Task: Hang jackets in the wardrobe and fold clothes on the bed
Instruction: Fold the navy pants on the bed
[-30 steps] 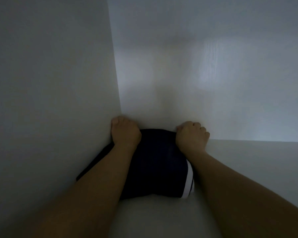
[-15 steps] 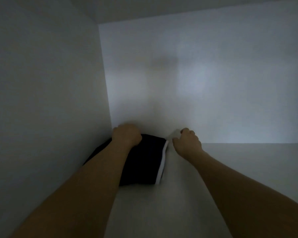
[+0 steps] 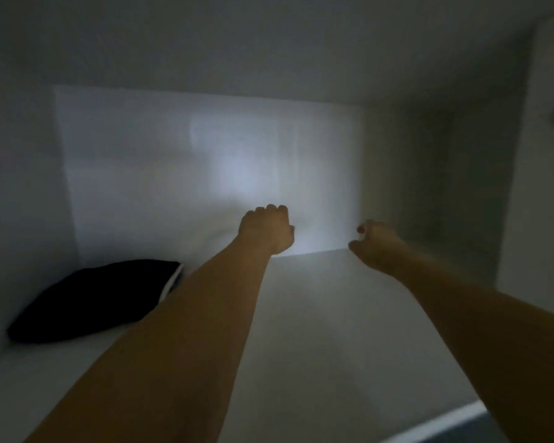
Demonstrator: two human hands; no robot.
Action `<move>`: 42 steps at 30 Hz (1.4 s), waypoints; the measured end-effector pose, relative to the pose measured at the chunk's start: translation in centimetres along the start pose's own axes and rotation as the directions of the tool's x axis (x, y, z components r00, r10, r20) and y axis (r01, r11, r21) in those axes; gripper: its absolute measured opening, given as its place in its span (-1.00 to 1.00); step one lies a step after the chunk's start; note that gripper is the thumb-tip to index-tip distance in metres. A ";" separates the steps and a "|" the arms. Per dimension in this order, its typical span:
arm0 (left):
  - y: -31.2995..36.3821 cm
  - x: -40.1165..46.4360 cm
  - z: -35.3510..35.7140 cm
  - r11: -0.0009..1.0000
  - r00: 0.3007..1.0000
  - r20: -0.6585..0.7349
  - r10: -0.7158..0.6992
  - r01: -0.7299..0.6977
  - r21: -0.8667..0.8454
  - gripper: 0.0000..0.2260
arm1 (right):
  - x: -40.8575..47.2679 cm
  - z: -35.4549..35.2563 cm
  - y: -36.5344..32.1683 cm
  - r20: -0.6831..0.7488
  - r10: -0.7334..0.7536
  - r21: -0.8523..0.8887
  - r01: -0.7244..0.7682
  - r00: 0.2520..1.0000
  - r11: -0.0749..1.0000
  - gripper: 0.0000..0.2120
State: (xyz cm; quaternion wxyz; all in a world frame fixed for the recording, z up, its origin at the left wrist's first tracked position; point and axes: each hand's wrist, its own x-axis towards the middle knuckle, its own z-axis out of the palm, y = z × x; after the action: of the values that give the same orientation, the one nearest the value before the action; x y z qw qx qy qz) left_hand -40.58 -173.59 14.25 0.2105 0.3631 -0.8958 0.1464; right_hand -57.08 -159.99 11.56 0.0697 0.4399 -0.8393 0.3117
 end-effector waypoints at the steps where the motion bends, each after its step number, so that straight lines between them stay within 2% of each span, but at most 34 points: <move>1: 2.3 0.0 -0.5 0.998 0.999 -0.016 0.047 -0.048 -0.031 -0.60 | -1.1 -1.7 1.6 -0.021 0.049 -0.021 -0.049 0.999 0.999 -0.52; 5: 11.2 -1.9 -1.2 0.962 0.968 -0.053 0.246 -0.250 -0.105 -0.64 | -6.6 -6.6 7.2 -0.124 0.212 -0.098 -0.225 0.969 0.970 -0.53; 8: 16.9 -4.6 -1.5 0.920 0.927 -0.058 0.370 -0.374 -0.119 -0.65 | -12.5 -9.4 10.3 -0.132 0.265 -0.138 -0.282 0.955 0.949 -0.52; 11: 23.9 -8.1 -4.5 0.863 0.876 -0.091 0.473 -0.482 -0.151 -0.62 | -19.8 -15.0 13.7 -0.181 0.349 -0.196 -0.382 0.919 0.903 -0.51; 15: 34.2 -14.6 -11.0 0.749 0.776 -0.239 0.584 -0.628 -0.211 -0.60 | -31.0 -24.4 18.1 -0.334 0.408 -0.213 -0.490 0.850 0.845 -0.52; 21: 49.8 -30.1 -20.1 0.559 0.615 -0.375 0.694 -0.788 -0.259 -0.64 | -52.6 -37.0 23.1 -0.449 0.456 -0.254 -0.599 0.769 0.759 -0.54; 24: 57.0 -39.3 -24.2 0.466 0.549 -0.402 0.732 -0.835 -0.293 -0.61 | -64.9 -42.9 25.4 -0.507 0.525 -0.280 -0.707 0.684 0.650 -0.53; 31: 73.2 -60.2 -36.8 0.185 0.323 -0.465 0.824 -0.930 -0.319 -0.57 | -92.1 -54.8 28.9 -0.616 0.681 -0.205 -0.915 0.396 0.347 -0.52; 37: 85.1 -76.8 -45.1 -0.005 0.147 -0.489 0.860 -0.955 -0.296 -0.53 | -110.8 -62.4 31.5 -0.658 0.722 -0.093 -0.975 0.213 0.203 -0.55; 42: 95.3 -89.8 -50.2 -0.086 0.091 -0.490 0.867 -0.941 -0.328 -0.54 | -125.7 -68.5 34.8 -0.672 0.727 -0.053 -0.989 0.137 0.137 -0.52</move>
State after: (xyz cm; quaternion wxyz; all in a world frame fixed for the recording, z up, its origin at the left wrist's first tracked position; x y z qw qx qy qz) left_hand -36.67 -33.75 4.05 0.2081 -0.4297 -0.8786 -0.0106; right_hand -19.25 -18.04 0.82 0.1882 -0.2935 -0.9232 0.1614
